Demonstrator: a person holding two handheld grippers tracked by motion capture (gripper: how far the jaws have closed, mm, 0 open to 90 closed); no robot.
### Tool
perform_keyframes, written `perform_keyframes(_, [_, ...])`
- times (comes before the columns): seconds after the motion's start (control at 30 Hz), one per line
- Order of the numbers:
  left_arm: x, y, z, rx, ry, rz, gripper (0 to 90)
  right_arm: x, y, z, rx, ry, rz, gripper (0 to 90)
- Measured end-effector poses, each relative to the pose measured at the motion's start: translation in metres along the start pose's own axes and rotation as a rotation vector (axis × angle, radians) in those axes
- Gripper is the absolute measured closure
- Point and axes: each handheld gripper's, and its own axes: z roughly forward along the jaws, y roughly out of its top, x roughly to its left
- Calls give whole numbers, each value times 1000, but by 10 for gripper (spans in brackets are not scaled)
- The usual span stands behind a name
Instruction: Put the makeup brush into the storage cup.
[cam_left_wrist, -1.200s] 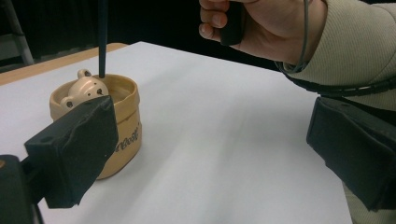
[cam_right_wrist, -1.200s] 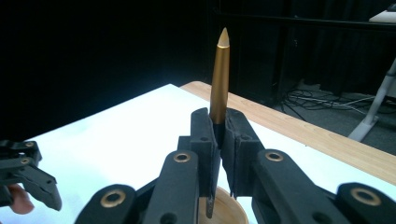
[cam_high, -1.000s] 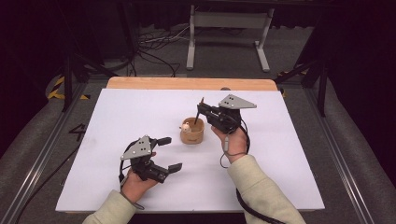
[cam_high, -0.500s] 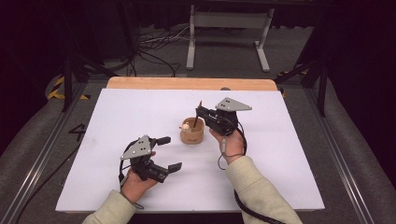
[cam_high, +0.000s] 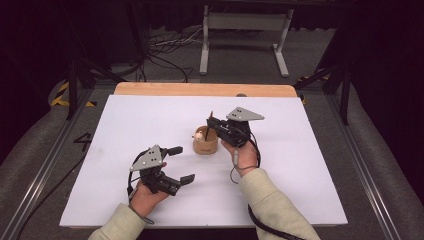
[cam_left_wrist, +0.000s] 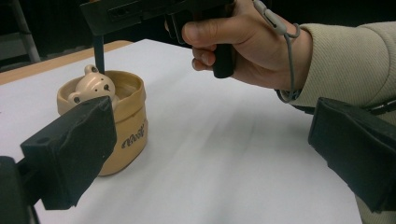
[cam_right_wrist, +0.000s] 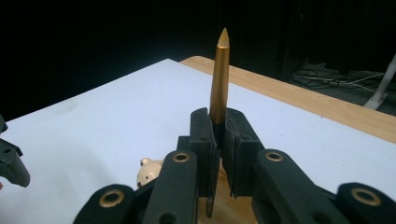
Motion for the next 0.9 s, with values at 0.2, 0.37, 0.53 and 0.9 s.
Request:
perform_keyframes(0.2, [0, 0, 0, 0, 1, 1, 19, 0, -2, 3, 7, 0, 2, 825])
perform_keyframes(0.37, [0, 0, -1, -3, 4, -3, 18, -3, 0, 1, -18, 8, 31, 471])
perform_keyframes(0.53, [0, 1, -2, -5, 9, -1, 17, -5, 5, -9, -74, -8, 44, 213])
perform_keyframes(0.9, [0, 3, -11, -19, 26, -1, 15, -3, 21, -46, -141, -29, -61, 69])
